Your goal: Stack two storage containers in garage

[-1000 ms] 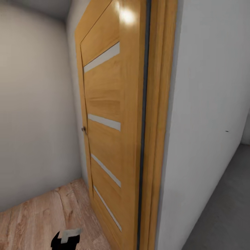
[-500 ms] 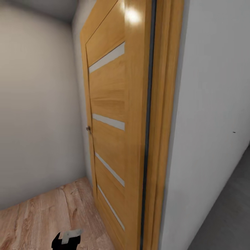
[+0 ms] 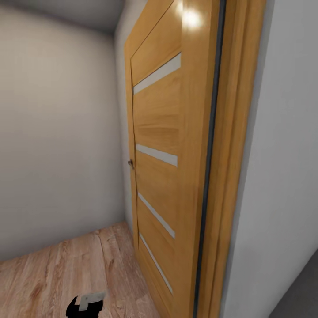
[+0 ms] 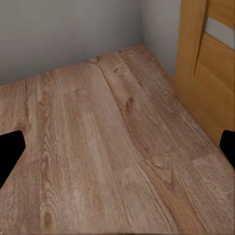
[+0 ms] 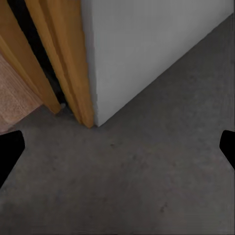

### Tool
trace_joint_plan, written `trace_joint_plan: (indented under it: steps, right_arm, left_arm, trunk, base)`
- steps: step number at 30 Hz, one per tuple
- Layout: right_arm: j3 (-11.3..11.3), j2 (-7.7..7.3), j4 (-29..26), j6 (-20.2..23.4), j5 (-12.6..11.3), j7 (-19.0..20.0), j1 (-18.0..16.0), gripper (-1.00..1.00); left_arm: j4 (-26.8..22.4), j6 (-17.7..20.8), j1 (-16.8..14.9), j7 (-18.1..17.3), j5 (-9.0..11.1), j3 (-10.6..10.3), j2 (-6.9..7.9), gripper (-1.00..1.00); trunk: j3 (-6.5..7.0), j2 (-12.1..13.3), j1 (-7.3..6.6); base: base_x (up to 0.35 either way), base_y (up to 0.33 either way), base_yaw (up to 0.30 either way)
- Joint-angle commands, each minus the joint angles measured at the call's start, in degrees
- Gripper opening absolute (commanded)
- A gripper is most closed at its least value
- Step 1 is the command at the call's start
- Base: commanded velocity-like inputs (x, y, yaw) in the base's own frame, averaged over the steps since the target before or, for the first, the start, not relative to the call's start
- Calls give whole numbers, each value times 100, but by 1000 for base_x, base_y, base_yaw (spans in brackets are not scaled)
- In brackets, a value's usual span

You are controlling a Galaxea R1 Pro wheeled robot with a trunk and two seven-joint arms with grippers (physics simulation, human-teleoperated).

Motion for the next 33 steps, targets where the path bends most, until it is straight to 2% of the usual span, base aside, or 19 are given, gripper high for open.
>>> trace_joint_plan:
  steps: [1,12,17,23,33]
  right_arm:
    - [-29,4,2,-28,-32,13,-50,100]
    - [17,27,2,-38,-14,21,-205,100]
    - [22,28,8,-41,-12,22,-201,100]
    - [23,36,10,-40,-11,22,-197,100]
    - [25,47,0,-34,-8,22,-249,100]
  left_arm:
    - [4,-19,-5,18,56,-48,2,100]
    - [4,-19,6,10,48,-48,-48,100]
    - [4,-19,13,10,47,-48,-70,100]
    - [5,-15,16,9,47,-49,-110,100]
    - [5,-14,16,9,47,-56,-123,100]
  trunk:
    - [-8,-4,0]
    - [-8,-4,0]
    - [-8,-4,0]
    - [-8,-4,0]
    - [-8,-4,0]
  base:
    - [0,0,272]
    - [0,0,269]
    - [-17,-33,101]
    - [-114,-211,73]
    - [-126,-275,239]
